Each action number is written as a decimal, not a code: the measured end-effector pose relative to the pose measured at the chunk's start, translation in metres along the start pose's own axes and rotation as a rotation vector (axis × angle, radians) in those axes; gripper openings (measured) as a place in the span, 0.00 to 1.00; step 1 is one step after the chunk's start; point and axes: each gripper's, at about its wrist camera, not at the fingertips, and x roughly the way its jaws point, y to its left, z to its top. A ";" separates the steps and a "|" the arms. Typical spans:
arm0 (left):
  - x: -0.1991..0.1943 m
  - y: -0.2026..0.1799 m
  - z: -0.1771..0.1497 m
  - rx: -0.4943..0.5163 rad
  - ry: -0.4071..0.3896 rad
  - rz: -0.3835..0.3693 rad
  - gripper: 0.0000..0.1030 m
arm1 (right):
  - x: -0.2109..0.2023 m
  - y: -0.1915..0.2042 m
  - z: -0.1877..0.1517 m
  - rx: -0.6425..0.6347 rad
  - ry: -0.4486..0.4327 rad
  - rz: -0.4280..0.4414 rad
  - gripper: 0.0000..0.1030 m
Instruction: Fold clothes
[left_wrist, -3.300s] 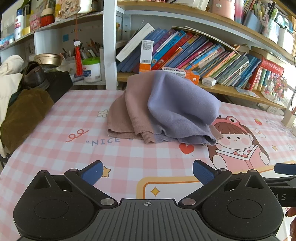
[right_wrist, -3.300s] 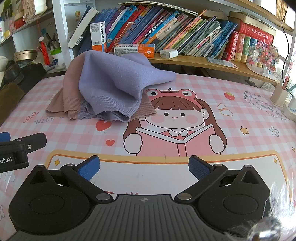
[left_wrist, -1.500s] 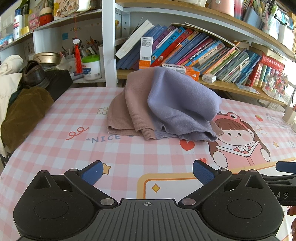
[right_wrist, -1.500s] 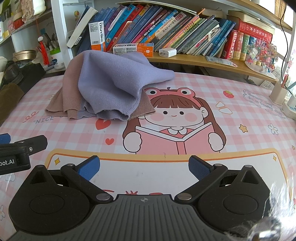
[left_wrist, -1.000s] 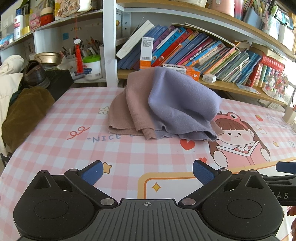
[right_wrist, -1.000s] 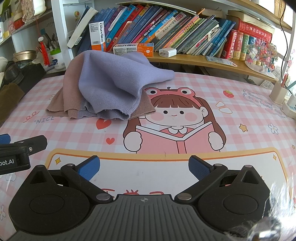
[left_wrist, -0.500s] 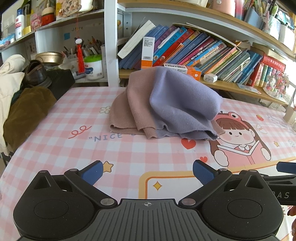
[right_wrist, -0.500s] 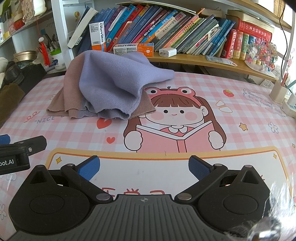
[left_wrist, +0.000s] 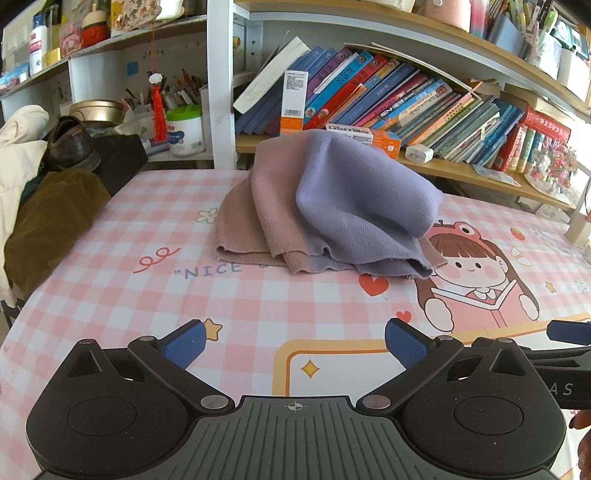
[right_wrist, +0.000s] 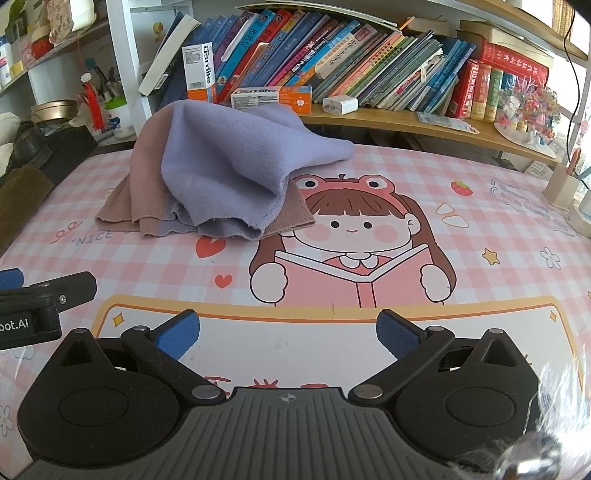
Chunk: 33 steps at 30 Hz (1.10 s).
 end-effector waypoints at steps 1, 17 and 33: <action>0.000 0.000 0.000 0.000 0.001 0.002 1.00 | 0.000 0.000 0.000 0.000 0.000 0.002 1.00; 0.001 -0.009 0.000 0.012 0.013 0.036 1.00 | 0.005 -0.008 -0.002 0.002 0.016 0.044 1.00; 0.005 -0.027 -0.001 0.007 0.019 0.068 1.00 | 0.014 -0.030 -0.005 0.011 0.045 0.084 1.00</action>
